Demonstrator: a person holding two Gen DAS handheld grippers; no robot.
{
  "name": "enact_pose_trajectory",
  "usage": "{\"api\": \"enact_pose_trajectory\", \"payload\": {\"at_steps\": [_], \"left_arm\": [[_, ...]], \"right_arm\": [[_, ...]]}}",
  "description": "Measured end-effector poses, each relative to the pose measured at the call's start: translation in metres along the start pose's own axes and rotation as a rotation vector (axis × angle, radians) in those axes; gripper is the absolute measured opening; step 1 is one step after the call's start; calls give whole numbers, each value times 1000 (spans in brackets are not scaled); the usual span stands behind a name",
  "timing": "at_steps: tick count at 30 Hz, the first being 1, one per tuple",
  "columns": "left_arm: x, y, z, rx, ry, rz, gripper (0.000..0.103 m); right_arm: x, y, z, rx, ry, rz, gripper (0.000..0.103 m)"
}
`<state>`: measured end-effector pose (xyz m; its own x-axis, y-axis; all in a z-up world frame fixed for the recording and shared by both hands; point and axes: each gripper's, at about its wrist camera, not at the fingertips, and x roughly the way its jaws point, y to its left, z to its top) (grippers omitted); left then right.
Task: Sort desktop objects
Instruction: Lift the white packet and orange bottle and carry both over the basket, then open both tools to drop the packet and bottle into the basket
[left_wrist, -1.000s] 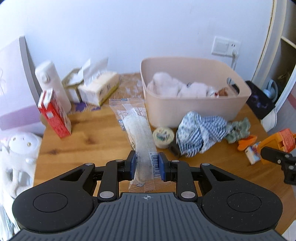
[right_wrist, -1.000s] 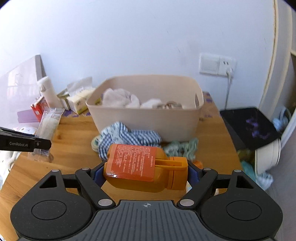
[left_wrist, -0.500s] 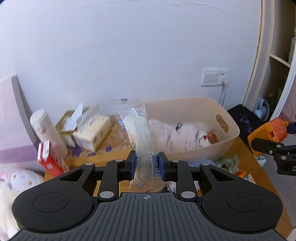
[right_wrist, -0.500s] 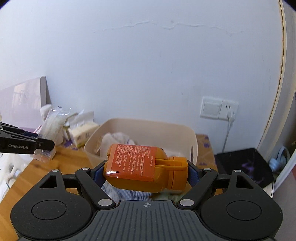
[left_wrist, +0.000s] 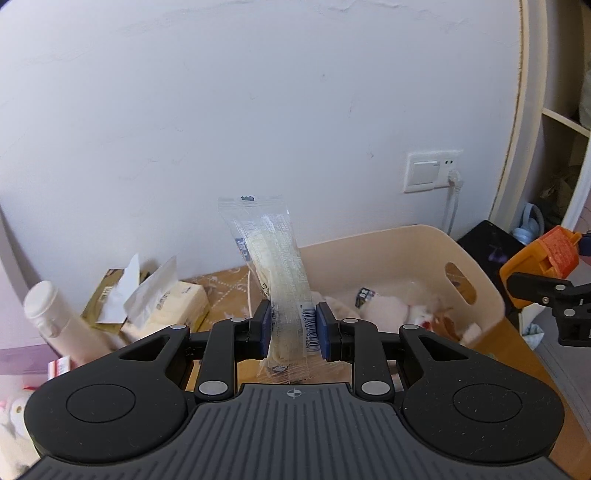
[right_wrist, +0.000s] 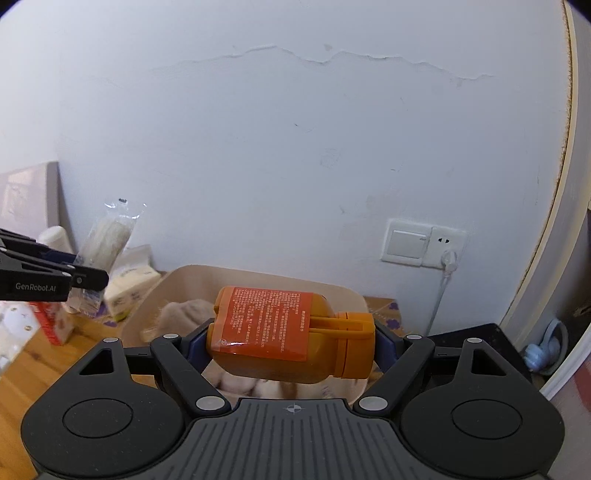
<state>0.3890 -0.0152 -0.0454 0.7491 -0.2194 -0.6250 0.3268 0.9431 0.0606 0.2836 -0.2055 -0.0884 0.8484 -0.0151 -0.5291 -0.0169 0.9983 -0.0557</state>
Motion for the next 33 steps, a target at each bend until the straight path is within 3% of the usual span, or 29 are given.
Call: {"api": "enact_pose_trajectory", "payload": {"at_steps": [11,15,23,27,29,33], "left_arm": [[77,-12,-4,9,111,-50,25],[97,-17,-12,15,193,-65,25],[112,-22,-25,26,303,-76,28],[103,-23,-24,32,264,-64,58],[96,-23,-22,38,234,-58,66],[86,-23,-18,37,205,-34,69]], "right_arm": [[71,-13,-2,14,116,-46,82],[95,-7,-8,15,163,-39,82],[121,8,-22,-11,246,-7,82],[124,6,-22,-10,265,0,83],[120,5,-20,-8,268,5,86],[112,1,-15,-11,244,6,93]]}}
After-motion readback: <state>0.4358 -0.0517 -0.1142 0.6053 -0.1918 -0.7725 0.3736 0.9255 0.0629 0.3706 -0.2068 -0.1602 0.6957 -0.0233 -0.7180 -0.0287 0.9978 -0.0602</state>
